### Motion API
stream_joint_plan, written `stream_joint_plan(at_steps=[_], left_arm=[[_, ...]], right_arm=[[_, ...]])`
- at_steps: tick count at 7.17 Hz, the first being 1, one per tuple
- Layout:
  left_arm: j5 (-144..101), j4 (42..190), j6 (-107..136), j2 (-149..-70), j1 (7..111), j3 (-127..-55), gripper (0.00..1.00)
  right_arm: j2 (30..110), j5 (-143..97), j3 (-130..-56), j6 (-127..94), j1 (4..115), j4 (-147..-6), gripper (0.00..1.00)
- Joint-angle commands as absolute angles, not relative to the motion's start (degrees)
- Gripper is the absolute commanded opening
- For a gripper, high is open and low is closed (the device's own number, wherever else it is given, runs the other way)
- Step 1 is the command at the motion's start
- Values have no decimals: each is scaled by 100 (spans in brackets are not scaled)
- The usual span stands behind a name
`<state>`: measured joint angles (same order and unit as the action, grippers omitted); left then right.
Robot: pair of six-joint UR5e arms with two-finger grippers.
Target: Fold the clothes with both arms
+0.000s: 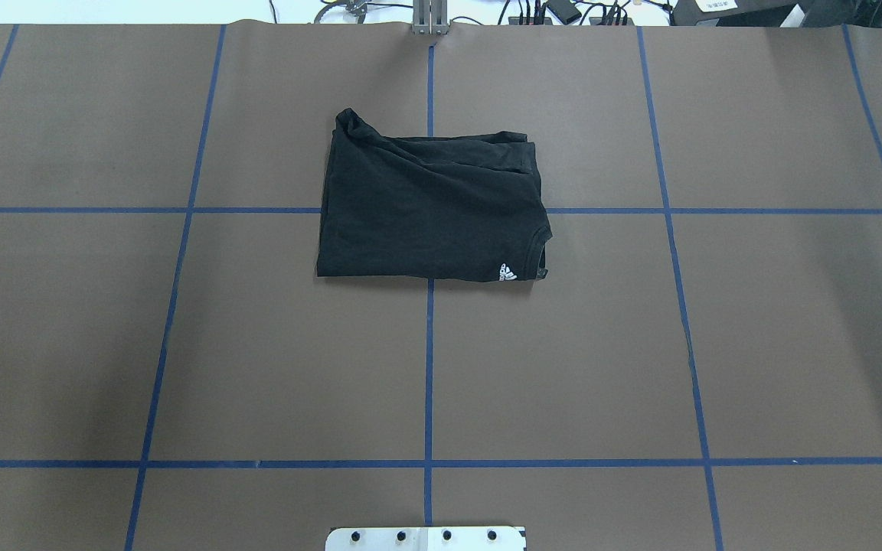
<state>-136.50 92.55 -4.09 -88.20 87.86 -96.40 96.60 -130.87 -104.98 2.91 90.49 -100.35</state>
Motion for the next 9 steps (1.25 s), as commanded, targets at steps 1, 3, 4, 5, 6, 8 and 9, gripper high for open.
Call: stream_joint_plan(at_steps=[1, 3, 4, 5, 6, 8, 9], left_arm=[[-13623, 9255, -404, -8824, 8780, -9642, 100], [-13307, 9255, -404, -8894, 8798, -9633, 100], [-13263, 9255, -204, -8895, 8798, -9633, 100], [-13263, 9290, 416, -8912, 8798, -9642, 100], [-13271, 9299, 457, -8903, 8798, -9642, 100], [-13271, 9308, 474, -8903, 8807, -9633, 100], [-13271, 9308, 483, -8903, 8798, -9633, 100]], right_arm=[[9703, -13087, -10573, 281, 9053, -10099, 100], [9721, -13061, -10538, 272, 9044, -10099, 100], [9721, -13052, -10529, 203, 9044, -10099, 100], [9721, -13060, -10529, -50, 9044, -10099, 100], [9721, -13069, -10538, -340, 9044, -10090, 100], [9721, -13069, -10529, -369, 9044, -10090, 100], [9712, -13069, -10529, -378, 9044, -10090, 100]])
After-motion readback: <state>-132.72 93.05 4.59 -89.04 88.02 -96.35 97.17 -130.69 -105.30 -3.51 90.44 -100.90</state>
